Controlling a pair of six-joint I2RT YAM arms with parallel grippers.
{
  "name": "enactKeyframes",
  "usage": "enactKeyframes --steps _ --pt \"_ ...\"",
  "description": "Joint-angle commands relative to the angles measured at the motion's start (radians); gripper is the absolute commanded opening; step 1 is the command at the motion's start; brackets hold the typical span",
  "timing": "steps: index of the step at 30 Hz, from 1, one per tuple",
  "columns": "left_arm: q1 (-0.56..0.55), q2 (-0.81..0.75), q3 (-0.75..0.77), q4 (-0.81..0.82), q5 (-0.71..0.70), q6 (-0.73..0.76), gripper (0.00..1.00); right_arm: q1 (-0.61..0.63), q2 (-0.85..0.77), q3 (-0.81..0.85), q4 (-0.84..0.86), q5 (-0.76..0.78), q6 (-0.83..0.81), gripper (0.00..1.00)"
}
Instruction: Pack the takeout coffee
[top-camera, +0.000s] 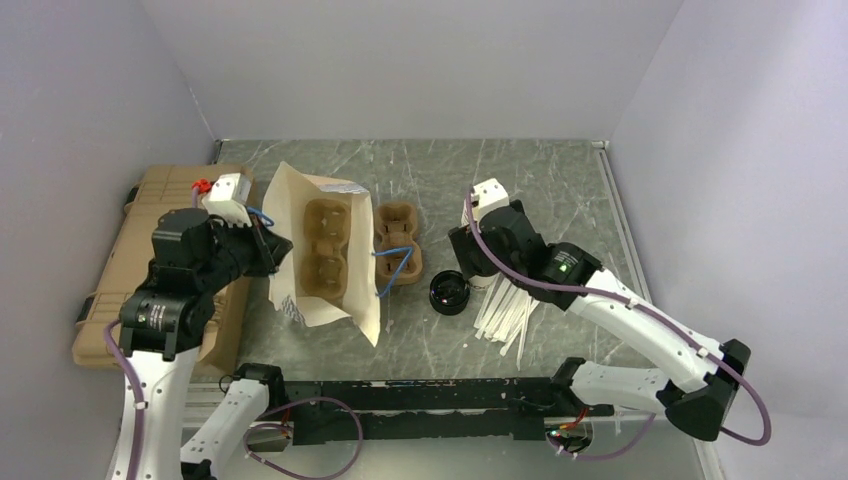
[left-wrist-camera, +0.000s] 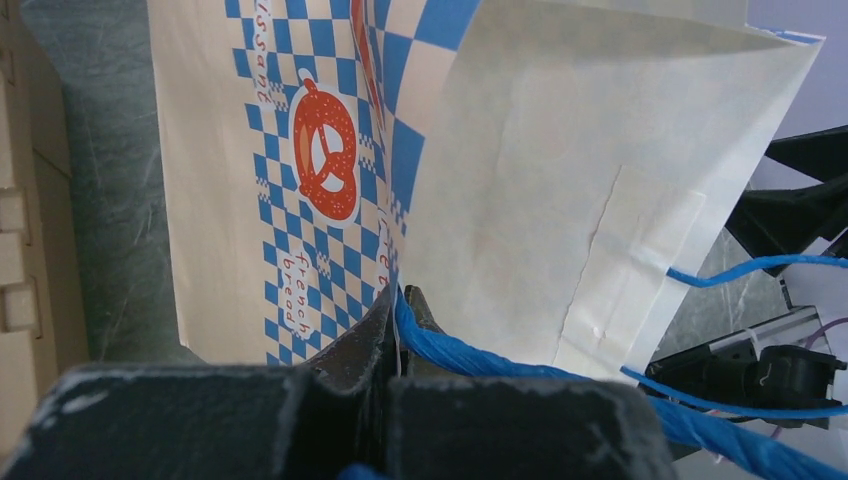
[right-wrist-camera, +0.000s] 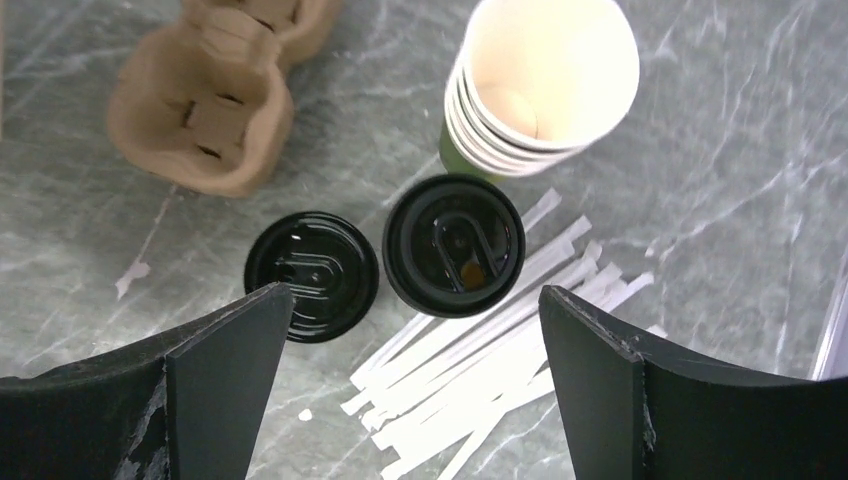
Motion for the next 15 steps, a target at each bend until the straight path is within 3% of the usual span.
enactKeyframes --steps 1,8,15 --pt "-0.003 -0.040 -0.075 0.136 0.011 0.013 0.00 -0.084 0.028 -0.027 -0.002 -0.104 0.072 0.99" --pt "-0.003 -0.101 -0.186 0.175 0.020 0.028 0.00 -0.227 0.108 -0.066 0.048 -0.250 0.080 0.99" --pt "-0.002 -0.181 -0.242 0.214 0.055 0.027 0.00 -0.277 0.202 -0.060 0.068 -0.275 0.110 0.99"
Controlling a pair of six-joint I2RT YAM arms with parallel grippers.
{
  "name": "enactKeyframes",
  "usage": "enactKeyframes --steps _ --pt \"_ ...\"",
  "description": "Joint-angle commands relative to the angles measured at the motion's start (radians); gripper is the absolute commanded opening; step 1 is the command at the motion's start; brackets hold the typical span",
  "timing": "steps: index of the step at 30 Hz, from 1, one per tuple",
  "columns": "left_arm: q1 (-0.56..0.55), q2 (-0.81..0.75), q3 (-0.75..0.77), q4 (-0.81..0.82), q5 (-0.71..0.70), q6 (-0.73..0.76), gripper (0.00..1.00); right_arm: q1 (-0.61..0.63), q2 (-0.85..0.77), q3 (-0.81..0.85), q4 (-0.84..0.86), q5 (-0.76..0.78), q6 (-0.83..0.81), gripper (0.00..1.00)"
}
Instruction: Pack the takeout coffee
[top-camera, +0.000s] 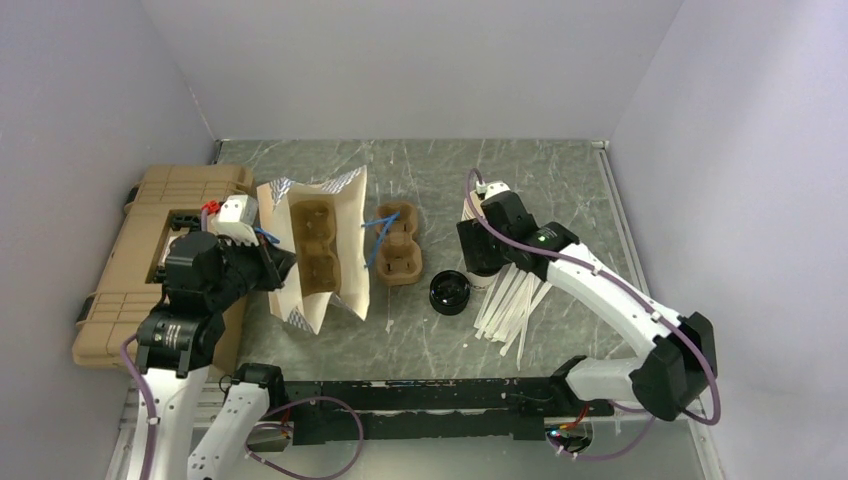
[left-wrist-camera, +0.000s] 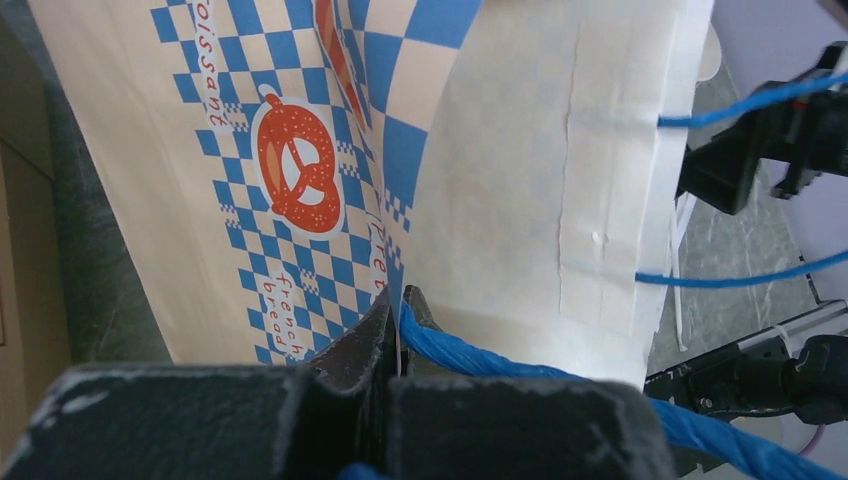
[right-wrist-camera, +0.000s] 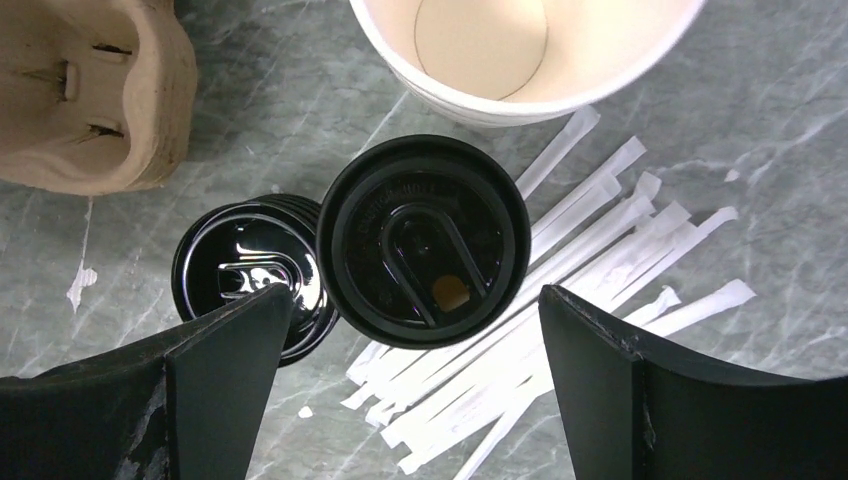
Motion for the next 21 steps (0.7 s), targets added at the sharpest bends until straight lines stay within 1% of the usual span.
enactKeyframes --steps 1,8,11,16,21 --pt "-0.002 -0.056 -0.013 0.089 0.050 0.004 0.00 -0.021 0.046 0.022 0.050 -0.038 0.033 0.99" --pt "-0.004 -0.097 -0.029 0.081 0.097 0.001 0.00 -0.043 0.090 0.036 0.078 -0.050 0.044 0.99" --pt "-0.005 -0.102 -0.026 0.065 0.090 0.007 0.00 -0.048 0.097 0.041 0.080 -0.043 0.043 0.97" --pt "-0.010 -0.107 -0.024 0.054 0.090 0.007 0.00 -0.056 0.097 0.034 0.088 -0.050 0.038 0.91" --pt "-0.012 -0.108 -0.026 0.053 0.089 0.007 0.00 -0.060 0.101 0.038 0.088 -0.062 0.036 0.82"
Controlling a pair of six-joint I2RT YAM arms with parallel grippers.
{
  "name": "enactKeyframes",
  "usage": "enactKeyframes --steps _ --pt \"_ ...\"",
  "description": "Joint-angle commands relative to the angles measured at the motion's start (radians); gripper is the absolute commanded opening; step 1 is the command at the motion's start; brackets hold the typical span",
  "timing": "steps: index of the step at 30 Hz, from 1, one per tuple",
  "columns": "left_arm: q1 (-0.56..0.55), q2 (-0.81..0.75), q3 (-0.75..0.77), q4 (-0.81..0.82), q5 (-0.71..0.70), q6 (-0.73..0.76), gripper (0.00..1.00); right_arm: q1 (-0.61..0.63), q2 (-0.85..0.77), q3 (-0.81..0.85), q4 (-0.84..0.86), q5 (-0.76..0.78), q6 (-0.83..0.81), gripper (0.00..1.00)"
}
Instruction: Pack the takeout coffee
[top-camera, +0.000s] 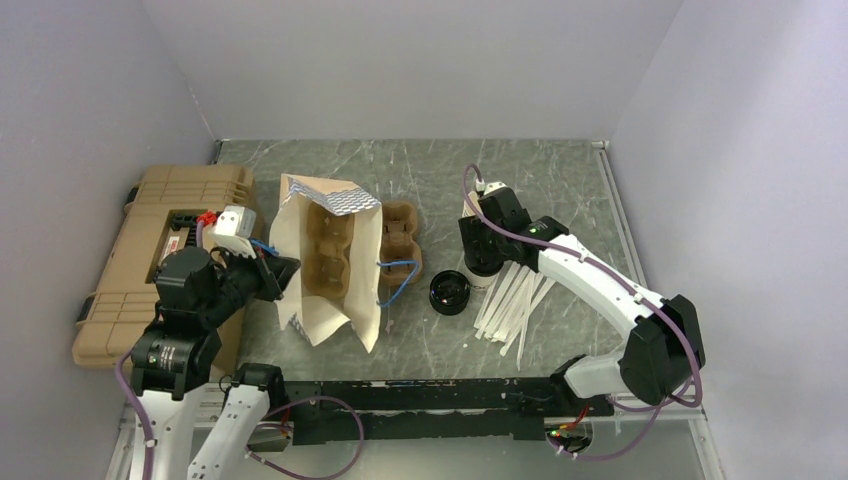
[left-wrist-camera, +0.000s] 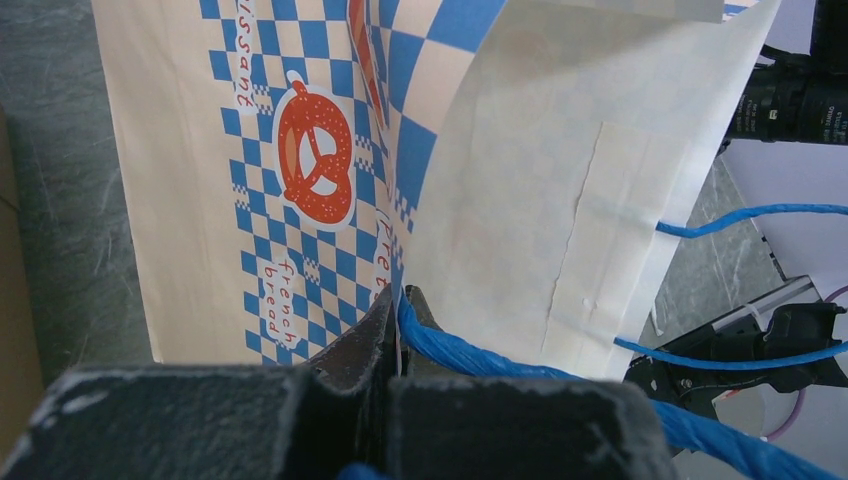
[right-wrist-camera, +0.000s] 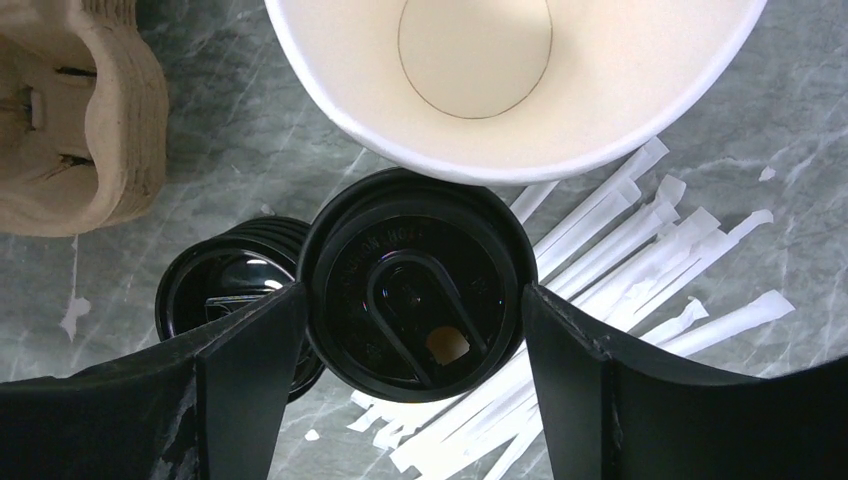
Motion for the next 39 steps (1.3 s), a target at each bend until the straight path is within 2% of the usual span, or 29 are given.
enactKeyframes --steps 1,8,11,14,18,27,33,39 --pt "-0.005 -0.011 0.004 0.031 0.022 0.008 0.00 -0.007 -0.002 0.038 0.041 -0.022 0.006 0.80" --pt "-0.010 -0.004 0.011 0.025 0.012 0.017 0.00 -0.012 0.002 0.036 0.040 -0.034 0.002 0.66" --pt "-0.013 -0.003 0.015 0.022 0.008 0.019 0.00 -0.012 0.005 0.035 0.036 -0.032 0.000 0.65" --pt "-0.014 -0.001 0.015 0.023 0.006 0.020 0.00 -0.012 0.015 0.031 0.023 -0.026 -0.005 0.66" --pt "-0.015 0.000 0.015 0.025 0.007 0.018 0.00 -0.012 0.021 0.016 0.023 -0.030 -0.009 0.74" --pt "-0.015 -0.003 0.020 0.013 0.007 0.017 0.00 -0.012 0.035 0.023 0.020 -0.047 -0.011 0.72" --pt "-0.015 -0.004 0.026 0.007 0.007 0.016 0.00 -0.012 0.047 0.023 0.015 -0.047 -0.010 0.79" --pt "-0.015 -0.005 0.032 0.002 0.005 0.016 0.00 -0.012 0.048 0.022 0.014 -0.053 -0.010 0.79"
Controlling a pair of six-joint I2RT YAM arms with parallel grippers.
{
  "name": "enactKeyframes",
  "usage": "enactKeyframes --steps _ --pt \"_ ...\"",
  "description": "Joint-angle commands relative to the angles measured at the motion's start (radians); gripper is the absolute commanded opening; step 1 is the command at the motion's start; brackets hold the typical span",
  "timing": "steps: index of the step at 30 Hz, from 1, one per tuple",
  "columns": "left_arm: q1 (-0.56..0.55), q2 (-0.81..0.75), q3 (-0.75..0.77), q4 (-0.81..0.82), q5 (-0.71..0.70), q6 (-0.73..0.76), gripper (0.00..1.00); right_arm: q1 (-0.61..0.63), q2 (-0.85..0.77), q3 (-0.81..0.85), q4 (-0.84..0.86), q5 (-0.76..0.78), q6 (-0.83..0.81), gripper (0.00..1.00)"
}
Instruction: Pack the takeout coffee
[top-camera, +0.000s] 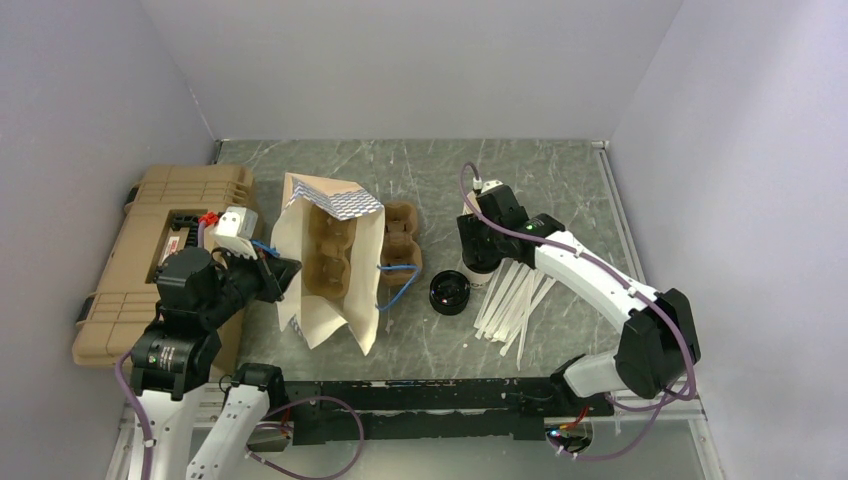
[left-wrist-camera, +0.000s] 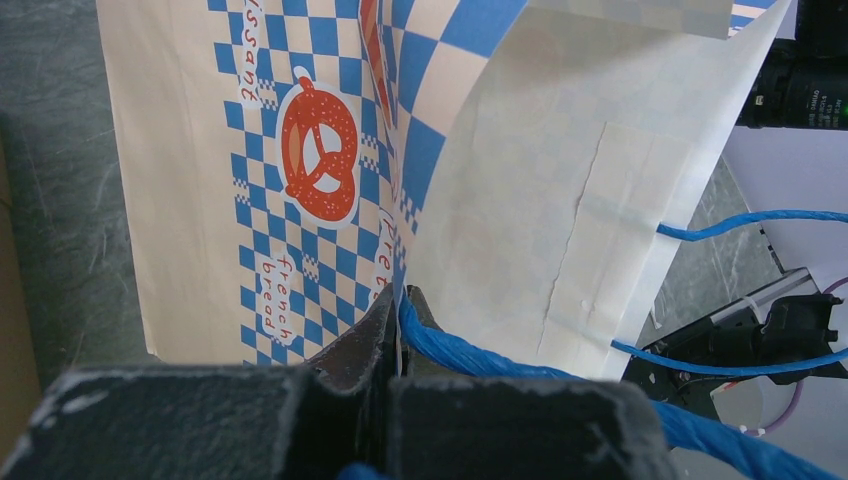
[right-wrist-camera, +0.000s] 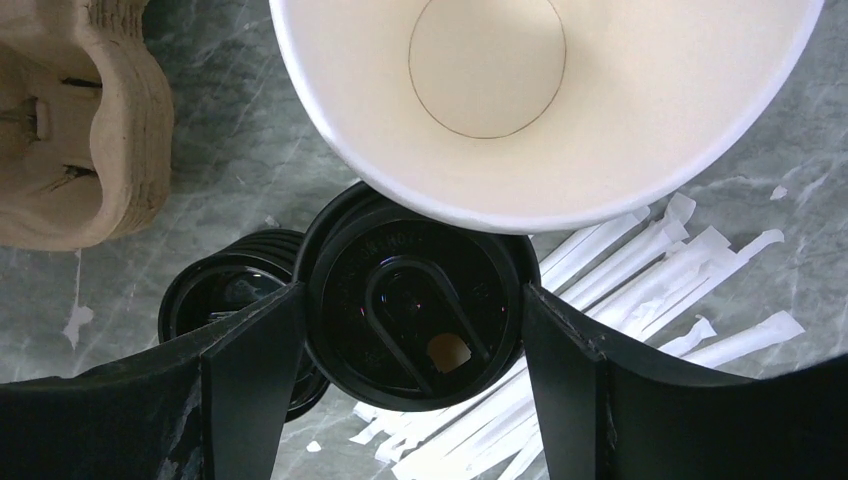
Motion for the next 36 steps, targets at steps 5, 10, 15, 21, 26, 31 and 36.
enactKeyframes --steps 5,10,15,21,26,31,36 --pt "-0.004 -0.001 0.043 0.006 0.002 0.019 0.00 -0.003 -0.005 0.023 -0.020 -0.029 -0.003 0.61" --pt "-0.004 0.006 0.049 0.004 -0.001 0.010 0.00 -0.002 -0.040 0.066 -0.071 -0.019 -0.004 0.40" --pt "-0.004 0.012 0.058 0.001 -0.017 0.006 0.00 0.000 -0.149 0.101 -0.112 -0.046 -0.007 0.37" --pt "-0.004 0.011 0.048 0.017 -0.013 -0.003 0.00 0.017 -0.320 0.145 -0.103 -0.154 -0.051 0.34" --pt "-0.004 0.010 0.047 0.014 -0.022 -0.002 0.00 0.041 -0.453 0.226 -0.075 -0.239 -0.081 0.34" --pt "-0.004 0.017 0.046 0.018 -0.020 -0.003 0.00 0.046 -0.533 0.266 0.039 -0.348 -0.080 0.34" --pt "-0.004 0.020 0.048 0.016 -0.019 -0.005 0.00 0.048 -0.562 0.287 0.200 -0.498 -0.032 0.34"
